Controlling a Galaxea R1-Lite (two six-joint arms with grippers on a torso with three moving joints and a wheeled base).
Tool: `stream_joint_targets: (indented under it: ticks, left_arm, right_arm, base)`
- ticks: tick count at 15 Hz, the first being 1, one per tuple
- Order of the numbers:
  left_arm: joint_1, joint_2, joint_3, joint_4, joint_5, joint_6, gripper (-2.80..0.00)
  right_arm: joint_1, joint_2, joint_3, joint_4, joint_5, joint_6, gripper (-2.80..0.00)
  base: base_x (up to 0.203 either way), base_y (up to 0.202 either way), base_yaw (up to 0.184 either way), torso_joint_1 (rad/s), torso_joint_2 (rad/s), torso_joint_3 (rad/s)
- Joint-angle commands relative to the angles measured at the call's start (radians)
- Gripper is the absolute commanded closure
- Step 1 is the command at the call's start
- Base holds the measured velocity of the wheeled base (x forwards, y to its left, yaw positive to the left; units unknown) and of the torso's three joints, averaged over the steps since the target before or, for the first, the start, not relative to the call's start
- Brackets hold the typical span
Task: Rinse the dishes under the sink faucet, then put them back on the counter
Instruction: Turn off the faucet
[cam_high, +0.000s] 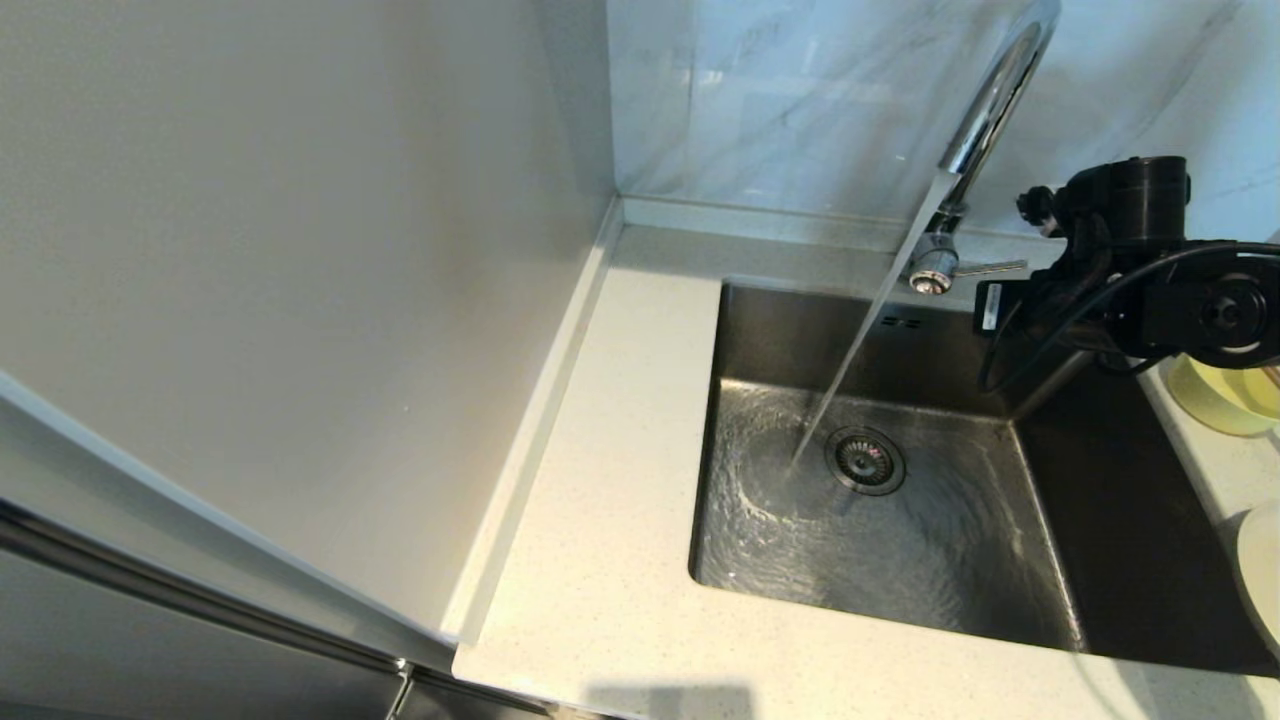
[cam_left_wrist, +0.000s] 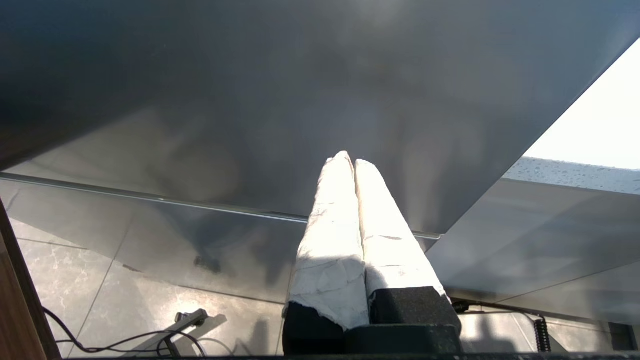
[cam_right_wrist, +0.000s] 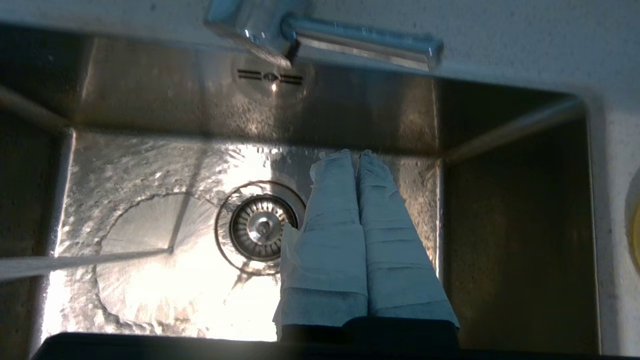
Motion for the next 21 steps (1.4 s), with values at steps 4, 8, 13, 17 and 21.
stream_joint_targets:
  ticks: [4, 8, 13, 17, 21]
  left_arm:
    - [0.000, 0.000, 0.000, -0.001, 0.000, 0.000, 0.00]
    - [0.000, 0.000, 0.000, -0.001, 0.000, 0.000, 0.00]
    - [0.000, 0.000, 0.000, -0.001, 0.000, 0.000, 0.00]
    - [0.000, 0.000, 0.000, -0.001, 0.000, 0.000, 0.00]
    - [0.000, 0.000, 0.000, -0.001, 0.000, 0.000, 0.00]
  right_arm:
    - [-0.001, 0.063, -0.103, -0.002, -0.023, 0.003, 0.00]
    - [-0.007, 0.095, -0.132, -0.005, -0.025, 0.003, 0.00]
    - [-0.017, 0.134, -0.203, -0.006, -0.042, 0.009, 0.00]
    - [-0.015, 0.147, -0.239, -0.101, -0.090, 0.058, 0.00]
    - [-0.023, 0.137, -0.214, -0.133, -0.103, 0.067, 0.00]
  base:
    - [0.000, 0.000, 0.000, 0.000, 0.00, 0.000]
    - [0.000, 0.000, 0.000, 0.000, 0.00, 0.000]
    - [0.000, 0.000, 0.000, 0.000, 0.00, 0.000]
    - [0.000, 0.000, 0.000, 0.000, 0.00, 0.000]
    - [0.000, 0.000, 0.000, 0.000, 0.00, 0.000]
